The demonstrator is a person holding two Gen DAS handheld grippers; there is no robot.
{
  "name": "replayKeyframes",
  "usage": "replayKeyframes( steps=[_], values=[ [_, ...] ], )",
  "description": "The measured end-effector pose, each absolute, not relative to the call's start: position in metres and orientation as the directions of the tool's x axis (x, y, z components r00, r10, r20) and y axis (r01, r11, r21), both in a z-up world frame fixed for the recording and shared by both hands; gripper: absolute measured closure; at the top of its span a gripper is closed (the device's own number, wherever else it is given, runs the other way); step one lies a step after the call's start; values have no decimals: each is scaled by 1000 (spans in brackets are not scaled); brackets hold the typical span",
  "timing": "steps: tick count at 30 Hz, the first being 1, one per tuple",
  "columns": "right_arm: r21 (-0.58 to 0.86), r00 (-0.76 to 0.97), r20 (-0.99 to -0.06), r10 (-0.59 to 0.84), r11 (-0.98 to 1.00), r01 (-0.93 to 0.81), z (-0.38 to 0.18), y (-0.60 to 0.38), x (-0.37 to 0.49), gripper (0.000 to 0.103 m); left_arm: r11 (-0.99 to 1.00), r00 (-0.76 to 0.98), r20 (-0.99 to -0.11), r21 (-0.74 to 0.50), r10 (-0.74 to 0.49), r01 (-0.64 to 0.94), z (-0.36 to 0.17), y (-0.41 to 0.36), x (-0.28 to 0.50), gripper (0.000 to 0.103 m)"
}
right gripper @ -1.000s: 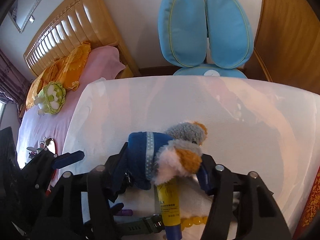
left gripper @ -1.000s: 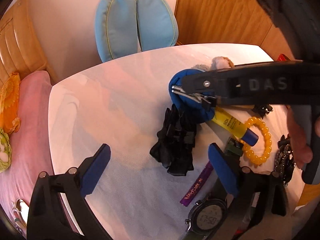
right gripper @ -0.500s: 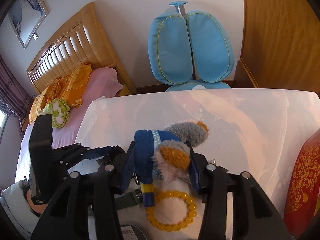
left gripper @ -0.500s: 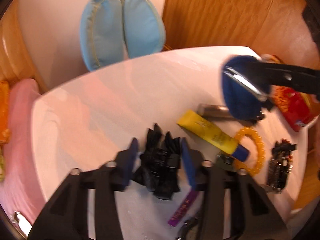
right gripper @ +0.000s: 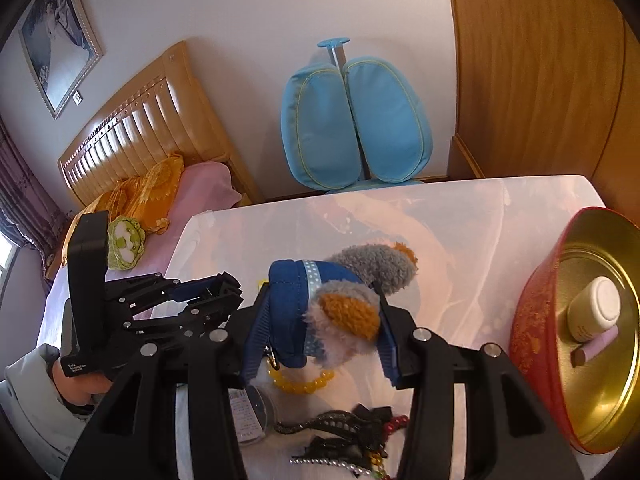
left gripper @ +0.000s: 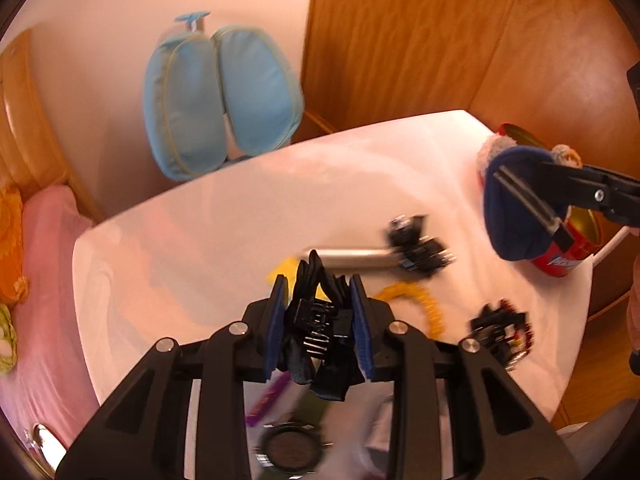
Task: Organize jewelry
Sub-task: 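Grasp the blue plush keychain with the right tool while the left tool grasps the black hair bow, then drop the blue plush keychain and black hair bow into the red tin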
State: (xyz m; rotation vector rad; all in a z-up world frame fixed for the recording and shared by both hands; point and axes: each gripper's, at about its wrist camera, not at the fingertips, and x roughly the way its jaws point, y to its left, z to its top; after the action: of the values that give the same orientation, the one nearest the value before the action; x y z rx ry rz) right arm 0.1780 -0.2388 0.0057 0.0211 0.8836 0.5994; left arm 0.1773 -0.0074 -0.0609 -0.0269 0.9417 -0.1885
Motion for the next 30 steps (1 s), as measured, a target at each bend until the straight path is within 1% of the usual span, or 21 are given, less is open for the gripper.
replayKeyframes(
  steps=[8,14,18,23,27,30],
  values=[
    [262,593,-656,467,878,-401,31,-365,160,55,967,611,-767,-43,-194,253,-13,-124,188,72],
    [263,652,-651,389,921,-287,39,-458,155,54,943,632,-736,-21,-240,333,11,-210,197,72],
    [274,660,-665,351,936,-221,32,-496,159,54,926,615,-742,-19,-266,378,12,-250,207,72],
    [270,623,-718,310,949,-162,6,-508,176,54,892,578,-757,-13,-305,453,4,-278,223,72],
    [237,511,-812,281,960,-152,-22,-498,196,54,876,569,-760,2,-313,483,1,-286,238,72],
    [179,410,-883,227,972,-153,-49,-485,217,54,875,559,-752,-48,-350,483,-1,-283,245,72]
  ],
)
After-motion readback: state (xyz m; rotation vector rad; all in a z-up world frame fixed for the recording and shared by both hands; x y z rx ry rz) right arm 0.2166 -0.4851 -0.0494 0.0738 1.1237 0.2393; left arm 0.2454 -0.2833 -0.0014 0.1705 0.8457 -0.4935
